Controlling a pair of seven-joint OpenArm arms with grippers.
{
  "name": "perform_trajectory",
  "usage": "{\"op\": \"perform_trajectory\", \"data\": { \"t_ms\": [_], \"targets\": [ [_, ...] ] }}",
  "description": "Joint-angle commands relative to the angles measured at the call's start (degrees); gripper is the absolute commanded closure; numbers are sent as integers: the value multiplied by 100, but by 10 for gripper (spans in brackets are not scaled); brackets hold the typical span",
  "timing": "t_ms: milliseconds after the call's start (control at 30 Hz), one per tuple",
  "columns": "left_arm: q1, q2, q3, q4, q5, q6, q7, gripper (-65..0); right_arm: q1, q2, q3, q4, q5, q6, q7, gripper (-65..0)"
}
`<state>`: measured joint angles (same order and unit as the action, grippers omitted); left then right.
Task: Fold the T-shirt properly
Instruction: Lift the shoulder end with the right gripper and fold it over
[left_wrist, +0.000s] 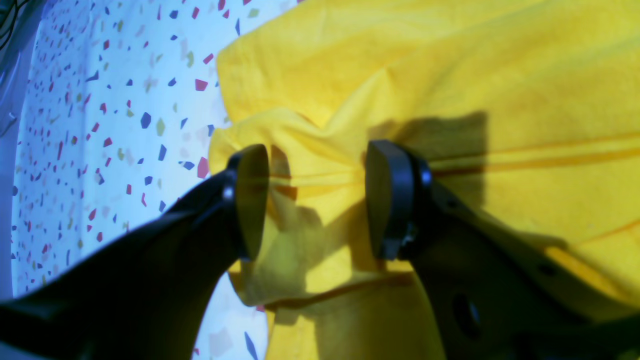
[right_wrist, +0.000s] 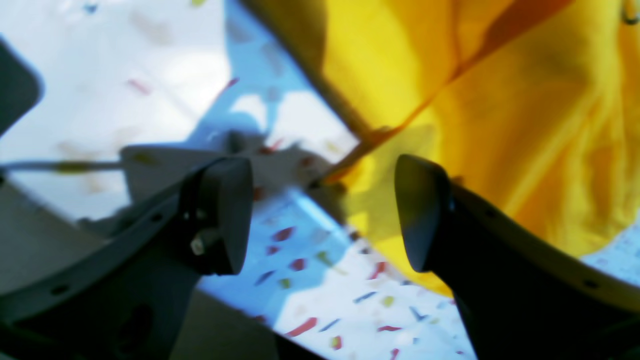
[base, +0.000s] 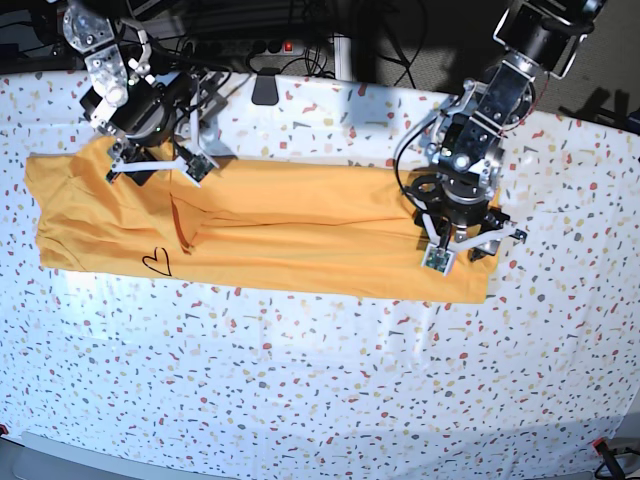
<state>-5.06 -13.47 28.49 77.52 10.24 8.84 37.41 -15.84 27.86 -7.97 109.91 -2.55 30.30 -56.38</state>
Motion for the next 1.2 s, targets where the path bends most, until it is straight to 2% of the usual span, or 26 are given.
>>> {"op": "perform_trajectory", "data": {
  "t_ms": [0, 133, 333, 533, 733, 800, 1000, 1167],
  "targets": [
    [111, -66, 4, -173, -330, -223, 798, -314, 46, 107, 35, 13, -52, -109, 52, -411],
    [111, -66, 4, -173, -328, -225, 798, -314, 44, 280, 35, -236, -48, -122, 105, -387],
    [109, -68, 4, -173, -328, -225, 798, -314, 46, 310, 37, -337, -50, -122, 232, -369],
    [111, -66, 4, -173, -328, -223, 798, -314, 44, 310, 39, -343, -55, -155, 240, -202],
    [111, -66, 4, -173, -328, -225, 798, -314, 76, 313, 39, -343, -555, -863, 286, -84],
    [109, -66, 4, -173, -328, -223, 798, -314, 74, 310, 39, -343, -562, -879, 284, -3],
    [109, -68, 4, -173, -328, -223, 796, -314, 42, 313, 39, -251, -562, -870, 212, 0],
    [107, -66, 4, -173, -326, -223, 791, -314, -385, 407, 39, 343, -564, -868, 219, 0]
  ]
}}
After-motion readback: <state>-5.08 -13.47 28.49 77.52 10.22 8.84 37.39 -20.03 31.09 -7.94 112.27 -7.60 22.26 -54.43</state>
